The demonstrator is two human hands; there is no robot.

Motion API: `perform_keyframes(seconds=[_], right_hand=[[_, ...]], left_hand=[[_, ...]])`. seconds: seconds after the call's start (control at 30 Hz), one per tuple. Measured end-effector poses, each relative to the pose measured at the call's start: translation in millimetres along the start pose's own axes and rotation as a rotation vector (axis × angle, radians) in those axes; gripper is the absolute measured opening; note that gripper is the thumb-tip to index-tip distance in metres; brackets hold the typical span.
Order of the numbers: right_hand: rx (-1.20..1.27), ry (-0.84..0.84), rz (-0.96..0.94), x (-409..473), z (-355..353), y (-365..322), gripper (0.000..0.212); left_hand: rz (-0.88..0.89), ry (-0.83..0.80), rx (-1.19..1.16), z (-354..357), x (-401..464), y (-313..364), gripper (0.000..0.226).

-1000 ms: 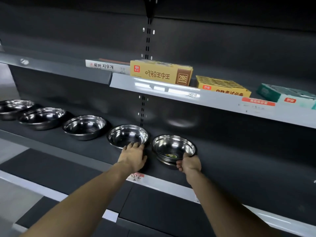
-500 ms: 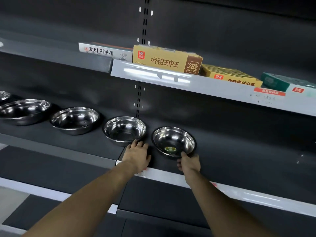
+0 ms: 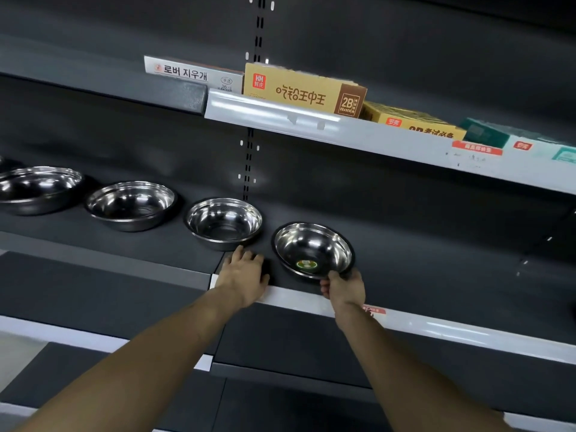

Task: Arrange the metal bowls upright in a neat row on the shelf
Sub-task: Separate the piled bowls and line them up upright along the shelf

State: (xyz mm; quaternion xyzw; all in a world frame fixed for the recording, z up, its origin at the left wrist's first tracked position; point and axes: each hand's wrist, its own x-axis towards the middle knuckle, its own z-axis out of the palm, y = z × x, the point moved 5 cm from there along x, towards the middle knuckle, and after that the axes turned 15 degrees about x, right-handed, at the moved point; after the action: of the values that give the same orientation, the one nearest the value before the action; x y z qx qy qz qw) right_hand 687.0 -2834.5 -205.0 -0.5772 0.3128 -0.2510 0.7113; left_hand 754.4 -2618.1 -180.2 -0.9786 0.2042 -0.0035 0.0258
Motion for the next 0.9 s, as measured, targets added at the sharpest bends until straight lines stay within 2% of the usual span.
perform_keyframes(seconds=[0.13,0.53,0.63,0.7,0.73,0.8,0.9], right_hand=[[-0.033,-0.015,-0.007,-10,-12,-1,0.034],[-0.081,-0.009,-0.02,-19,-19,0,0.041],[-0.096,0.142,-0.042,-29,-21,4,0.047],[-0.043,0.247,-0.136,-46,-21,1,0.04],[-0.013,0.247,-0.183,-55,-18,1,0.034],[-0.02,0.161,-0.218,-69,-2,7,0.024],[-0.084,-0.053,-0.206,-82,28,22,0.019]], left_hand=[[-0.003,0.002,0.018,-5,-15,6,0.054],[-0.054,-0.001,0.027,-10,-51,10,0.052],[-0.077,-0.006,0.047,-11,-58,4,0.052],[-0.094,-0.017,0.053,-10,-63,0,0.052],[-0.104,-0.024,0.059,-10,-67,-3,0.053],[-0.127,-0.042,0.084,-9,-75,-10,0.055],[-0.159,-0.055,0.109,-9,-84,-25,0.056]])
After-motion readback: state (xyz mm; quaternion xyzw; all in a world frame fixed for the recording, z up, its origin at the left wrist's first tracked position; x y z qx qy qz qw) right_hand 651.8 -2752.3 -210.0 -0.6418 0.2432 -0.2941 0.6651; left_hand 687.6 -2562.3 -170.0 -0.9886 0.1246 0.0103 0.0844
